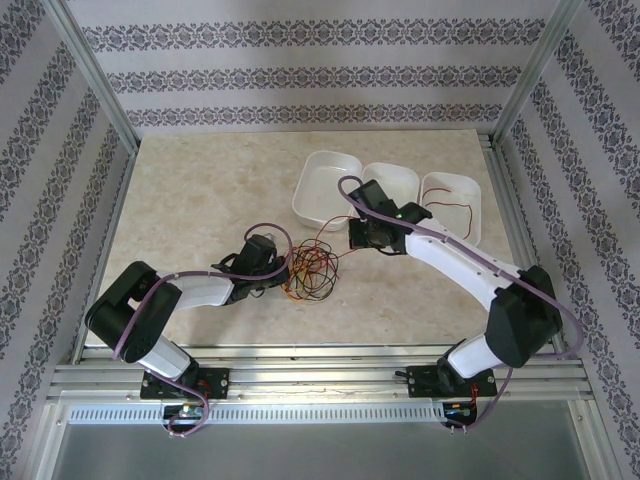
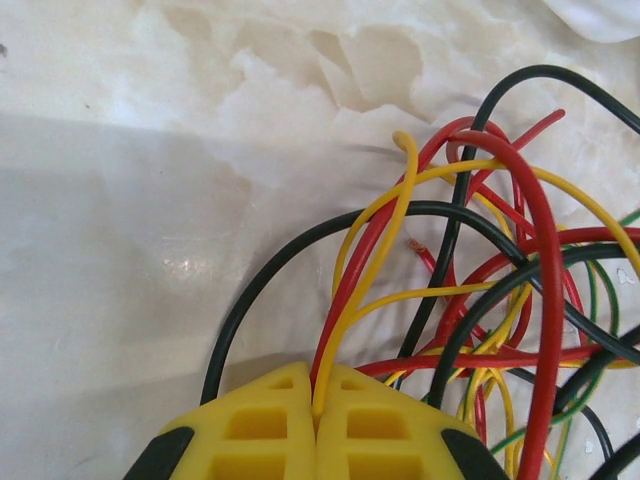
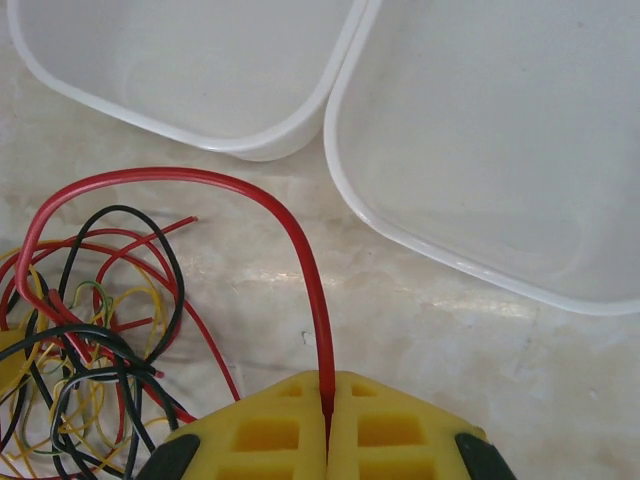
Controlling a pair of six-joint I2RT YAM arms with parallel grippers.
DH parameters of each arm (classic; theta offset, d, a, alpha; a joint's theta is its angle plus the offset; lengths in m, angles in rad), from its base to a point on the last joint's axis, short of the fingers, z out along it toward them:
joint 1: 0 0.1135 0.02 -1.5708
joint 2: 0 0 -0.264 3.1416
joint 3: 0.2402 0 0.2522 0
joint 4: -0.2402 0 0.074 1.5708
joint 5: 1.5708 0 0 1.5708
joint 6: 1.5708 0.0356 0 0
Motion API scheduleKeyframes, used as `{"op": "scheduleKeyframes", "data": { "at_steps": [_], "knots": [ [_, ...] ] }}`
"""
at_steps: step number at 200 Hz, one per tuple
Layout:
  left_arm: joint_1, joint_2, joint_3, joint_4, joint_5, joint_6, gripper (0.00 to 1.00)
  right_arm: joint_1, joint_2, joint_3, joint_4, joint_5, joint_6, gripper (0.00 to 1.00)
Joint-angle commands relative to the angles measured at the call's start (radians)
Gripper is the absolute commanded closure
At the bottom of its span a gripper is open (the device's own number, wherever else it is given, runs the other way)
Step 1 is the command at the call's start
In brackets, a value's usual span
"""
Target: Untangle the cables
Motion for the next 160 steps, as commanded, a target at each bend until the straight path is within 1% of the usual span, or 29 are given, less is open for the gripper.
{"op": "scheduleKeyframes", "data": {
  "at_steps": [1, 45, 104, 160],
  "knots": [
    [-0.007, -0.009, 0.011, -0.037, -0.034, -0.017, 1.00, -0.001, -0.065, -0.012, -0.036, 0.095, -0.021, 1.00],
    [-0.006, -0.029, -0.004, -0.040, -0.059, -0.019, 1.00, -0.018, -0.123, -0.015, -0.046, 0.124, -0.024, 1.00],
    [-0.006, -0.030, -0.002, -0.042, -0.063, -0.009, 1.00, -0.023, -0.185, 0.007, -0.062, 0.144, -0.047, 1.00],
    [-0.006, -0.030, -0.007, -0.045, -0.073, -0.005, 1.00, -0.022, -0.223, 0.045, -0.081, 0.132, -0.056, 1.00]
  ]
}}
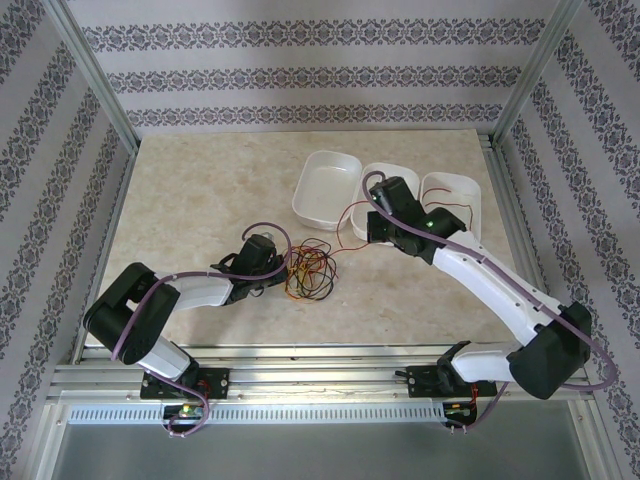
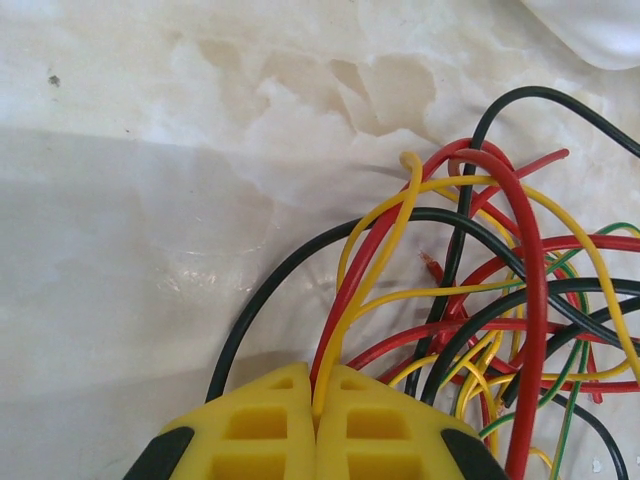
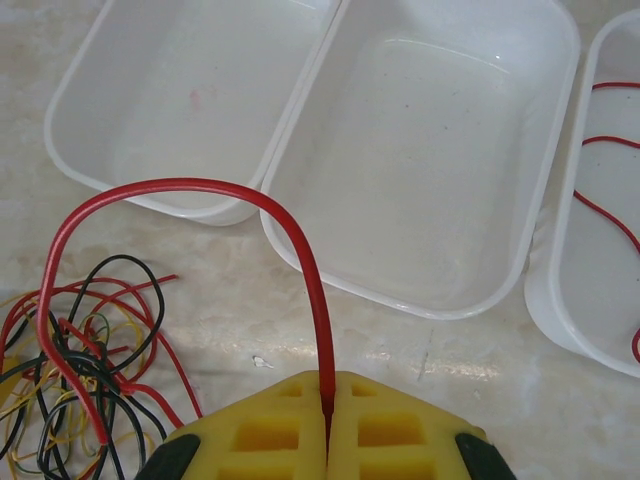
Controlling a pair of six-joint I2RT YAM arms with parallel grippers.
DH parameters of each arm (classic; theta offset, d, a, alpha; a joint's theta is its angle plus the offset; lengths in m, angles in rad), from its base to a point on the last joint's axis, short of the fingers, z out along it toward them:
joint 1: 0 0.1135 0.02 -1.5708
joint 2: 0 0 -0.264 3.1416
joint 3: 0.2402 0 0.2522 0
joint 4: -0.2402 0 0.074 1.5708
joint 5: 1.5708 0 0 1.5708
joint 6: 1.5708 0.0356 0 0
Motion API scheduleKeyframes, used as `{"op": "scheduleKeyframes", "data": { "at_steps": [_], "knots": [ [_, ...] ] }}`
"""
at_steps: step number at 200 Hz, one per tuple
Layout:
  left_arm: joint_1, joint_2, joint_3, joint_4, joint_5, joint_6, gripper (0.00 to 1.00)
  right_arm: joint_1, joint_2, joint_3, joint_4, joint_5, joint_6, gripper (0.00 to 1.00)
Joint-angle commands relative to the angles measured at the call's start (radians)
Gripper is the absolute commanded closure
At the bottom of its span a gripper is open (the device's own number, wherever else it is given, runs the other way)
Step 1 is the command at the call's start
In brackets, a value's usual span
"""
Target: Untangle the cables
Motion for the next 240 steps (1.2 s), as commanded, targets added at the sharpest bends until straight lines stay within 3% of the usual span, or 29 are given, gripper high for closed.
{"op": "scheduleKeyframes", "data": {
  "at_steps": [1, 144, 240],
  "knots": [
    [-0.006, -0.019, -0.006, -0.035, -0.031, 0.005, 1.00, -0.007, -0.039, 0.038, -0.025, 0.019, -0.014, 1.00],
    [-0.006, -0.012, 0.000, -0.028, -0.030, -0.008, 1.00, -0.027, -0.169, 0.158, -0.087, 0.027, -0.089, 1.00],
    [-0.006, 0.000, 0.010, -0.031, -0.025, -0.007, 1.00, -0.043, -0.166, 0.347, -0.181, 0.186, -0.196, 1.00]
  ]
}}
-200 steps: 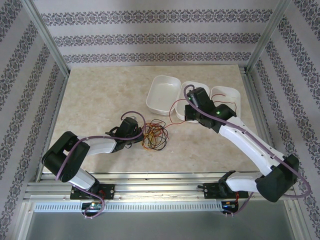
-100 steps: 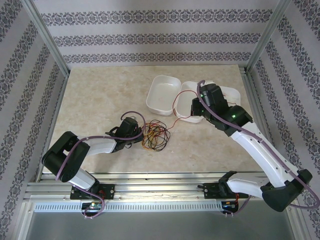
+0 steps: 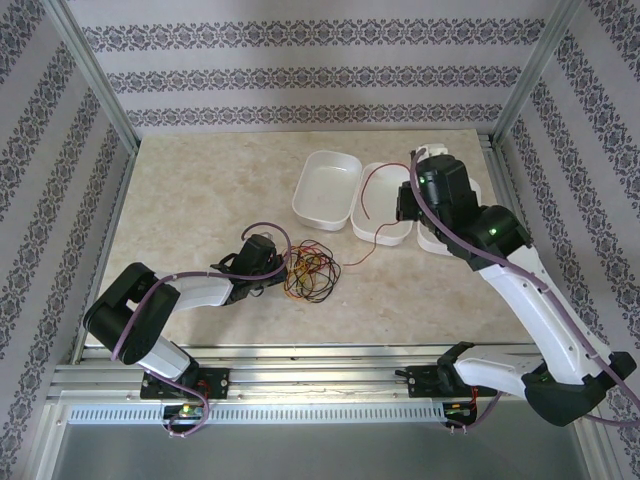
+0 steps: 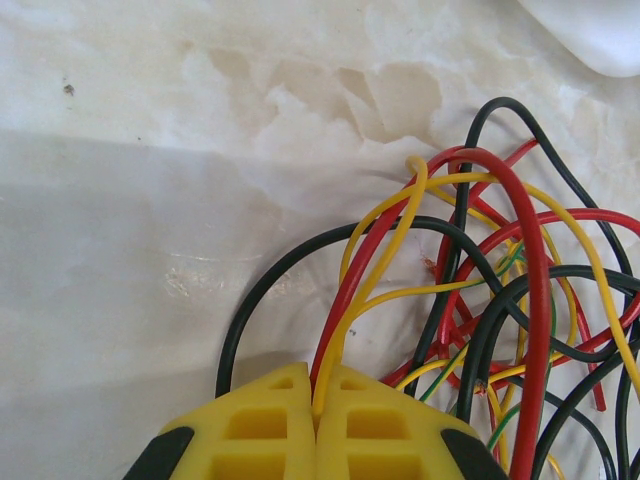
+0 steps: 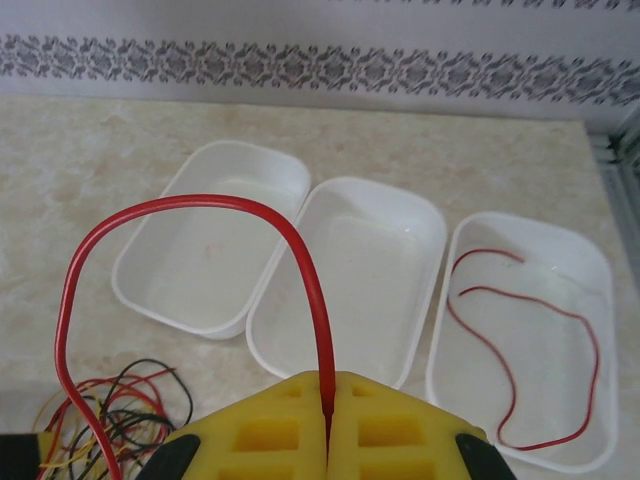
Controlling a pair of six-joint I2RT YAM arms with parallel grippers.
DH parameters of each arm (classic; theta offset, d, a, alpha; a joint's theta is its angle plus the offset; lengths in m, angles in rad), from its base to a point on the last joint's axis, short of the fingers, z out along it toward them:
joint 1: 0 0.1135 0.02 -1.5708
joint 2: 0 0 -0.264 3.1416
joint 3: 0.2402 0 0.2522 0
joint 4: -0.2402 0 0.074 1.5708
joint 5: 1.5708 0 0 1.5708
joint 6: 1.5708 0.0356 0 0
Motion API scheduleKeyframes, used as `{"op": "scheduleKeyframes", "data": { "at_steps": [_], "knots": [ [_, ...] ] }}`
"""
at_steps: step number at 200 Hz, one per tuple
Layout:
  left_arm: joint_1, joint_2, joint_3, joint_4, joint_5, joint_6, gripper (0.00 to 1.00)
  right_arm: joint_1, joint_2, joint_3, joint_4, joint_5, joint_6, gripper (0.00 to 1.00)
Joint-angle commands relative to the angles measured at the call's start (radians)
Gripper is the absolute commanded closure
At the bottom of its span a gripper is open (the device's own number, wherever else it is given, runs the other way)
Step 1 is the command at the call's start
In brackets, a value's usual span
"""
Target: Untangle the cables
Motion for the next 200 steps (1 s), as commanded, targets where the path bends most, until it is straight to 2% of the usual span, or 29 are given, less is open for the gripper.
{"op": "scheduleKeyframes", "data": {
  "at_steps": [1, 47, 94, 119, 200],
  "knots": [
    [-0.006, 0.000, 0.011, -0.031, -0.014, -0.006, 1.00, -0.013, -0.010, 0.066, -0.038, 0.085, -0.046, 1.00],
    [-0.006, 0.004, 0.012, -0.034, -0.013, -0.004, 1.00, -0.070, 0.005, 0.142, -0.041, 0.208, -0.114, 1.00],
    [-0.007, 0.017, 0.023, -0.031, -0.003, -0.002, 1.00, -0.267, 0.033, 0.218, -0.021, 0.171, -0.160, 1.00],
    [-0.007, 0.019, 0.021, -0.027, -0.001, -0.005, 1.00, -0.347, 0.062, 0.234, -0.014, 0.192, -0.179, 1.00],
    [-0.006, 0.022, 0.029, -0.033, 0.004, -0.002, 1.00, -0.517, 0.088, 0.051, 0.106, 0.175, -0.189, 1.00]
  ]
}}
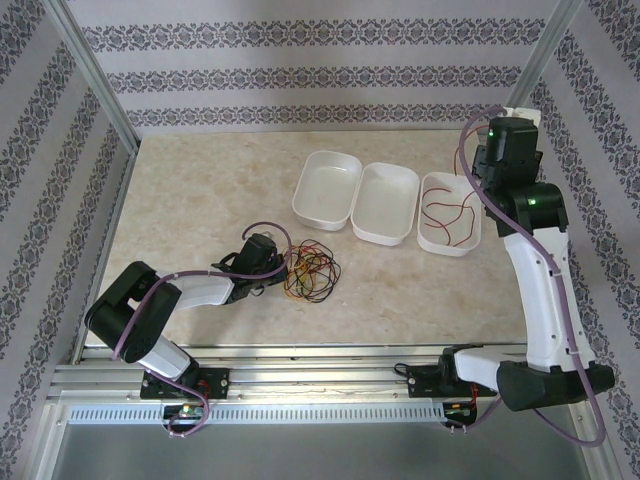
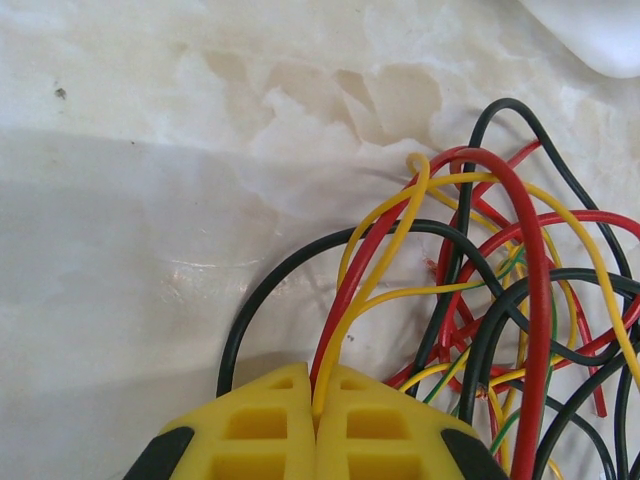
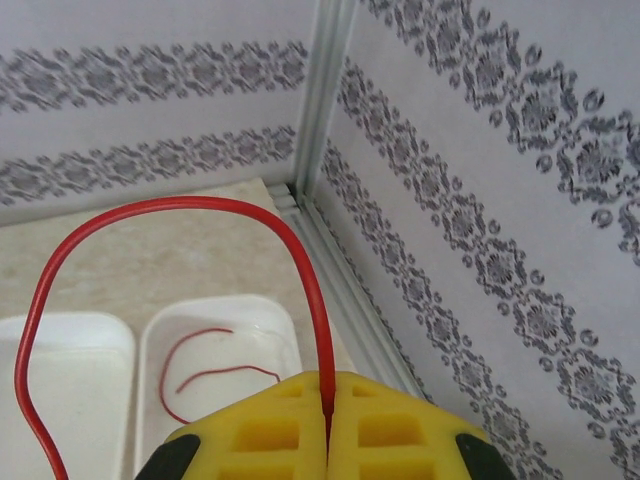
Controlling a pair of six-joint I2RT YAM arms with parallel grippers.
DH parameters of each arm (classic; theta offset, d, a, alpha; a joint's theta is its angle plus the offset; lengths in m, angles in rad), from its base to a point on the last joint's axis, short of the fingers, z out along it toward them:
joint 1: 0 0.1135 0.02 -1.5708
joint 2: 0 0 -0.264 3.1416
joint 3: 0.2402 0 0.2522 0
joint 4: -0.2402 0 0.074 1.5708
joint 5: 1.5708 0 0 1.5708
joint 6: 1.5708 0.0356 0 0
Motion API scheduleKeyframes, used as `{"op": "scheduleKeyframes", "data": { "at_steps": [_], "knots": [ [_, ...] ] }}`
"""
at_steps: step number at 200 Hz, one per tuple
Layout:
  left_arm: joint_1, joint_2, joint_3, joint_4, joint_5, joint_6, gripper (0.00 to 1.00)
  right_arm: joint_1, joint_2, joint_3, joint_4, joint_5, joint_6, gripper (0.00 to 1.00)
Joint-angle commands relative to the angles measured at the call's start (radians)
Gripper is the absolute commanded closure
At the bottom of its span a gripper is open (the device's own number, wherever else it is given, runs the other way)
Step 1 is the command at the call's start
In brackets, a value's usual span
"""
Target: Untangle the cables
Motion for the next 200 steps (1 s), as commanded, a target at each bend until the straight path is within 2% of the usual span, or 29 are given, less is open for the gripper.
{"op": "scheduleKeyframes", "data": {
  "at_steps": [1, 46, 85, 200],
  "knots": [
    [-0.006, 0.011, 0.019, -0.030, 0.002, -0.002, 1.00, -0.035, 0.008, -0.054, 0.050, 0.000, -0.011, 1.00],
    [-0.006, 0.008, 0.020, -0.032, 0.001, -0.004, 1.00, -0.102, -0.004, -0.160, 0.086, -0.008, -0.002, 1.00],
    [-0.006, 0.012, 0.021, -0.036, -0.002, -0.003, 1.00, -0.167, -0.016, -0.220, 0.095, -0.071, 0.027, 1.00],
    [-0.006, 0.014, 0.020, -0.028, 0.004, -0.006, 1.00, -0.216, 0.042, -0.428, 0.126, -0.150, 0.125, 1.00]
  ]
}}
